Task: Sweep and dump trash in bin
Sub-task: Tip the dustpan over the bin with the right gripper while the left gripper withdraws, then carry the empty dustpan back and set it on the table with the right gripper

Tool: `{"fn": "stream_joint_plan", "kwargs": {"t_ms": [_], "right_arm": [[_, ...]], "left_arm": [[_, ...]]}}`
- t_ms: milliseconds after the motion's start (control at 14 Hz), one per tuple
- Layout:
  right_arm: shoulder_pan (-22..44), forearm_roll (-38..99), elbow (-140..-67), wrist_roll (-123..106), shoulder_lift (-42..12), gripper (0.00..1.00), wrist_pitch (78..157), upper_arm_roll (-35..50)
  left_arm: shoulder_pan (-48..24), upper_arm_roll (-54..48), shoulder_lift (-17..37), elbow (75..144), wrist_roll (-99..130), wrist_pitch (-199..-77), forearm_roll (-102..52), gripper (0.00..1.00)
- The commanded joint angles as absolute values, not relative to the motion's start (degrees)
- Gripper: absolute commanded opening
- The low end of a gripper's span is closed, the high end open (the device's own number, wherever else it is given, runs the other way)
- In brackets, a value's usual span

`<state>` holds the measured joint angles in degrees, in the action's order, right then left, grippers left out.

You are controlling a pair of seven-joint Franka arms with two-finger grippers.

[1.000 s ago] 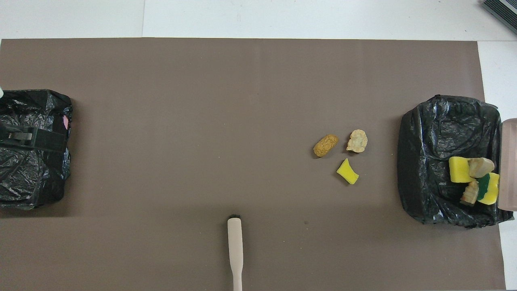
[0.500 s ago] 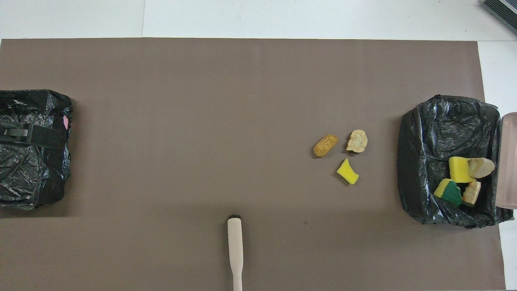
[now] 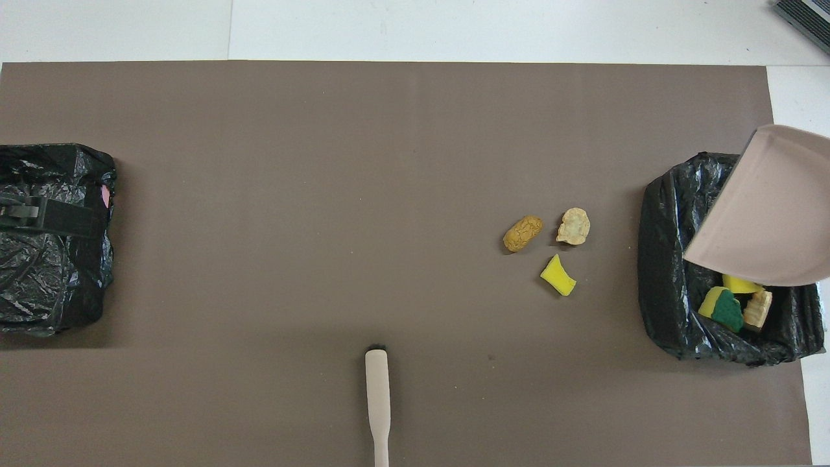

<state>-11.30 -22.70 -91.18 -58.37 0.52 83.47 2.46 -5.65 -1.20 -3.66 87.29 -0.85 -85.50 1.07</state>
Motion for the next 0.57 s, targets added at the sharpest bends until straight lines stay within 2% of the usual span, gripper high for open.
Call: {"fn": "stream_joint_plan", "kwargs": {"t_ms": [0,286,500], "right_arm": [[-8.98,-15.75,-90.79,-37.27,1.23,0.0,80.78,5.7],[-1.43,-6.34,-91.05,-10.44,0.36,0.0,81.82,7.91],[5.52,-3.18,-91.05,4.96,-2.8,0.0,85.06,7.91]], "left_arm": [[-4.75,-1.84,-3.43,86.31,-1.49,-84.9,1.41,1.0],[-4.75,-1.84,-3.43,86.31,-1.41,-84.55,1.32,1.0],[-4.75,-1.85,-3.43,86.4,-1.49,-84.46,1.32,1.0]]}}
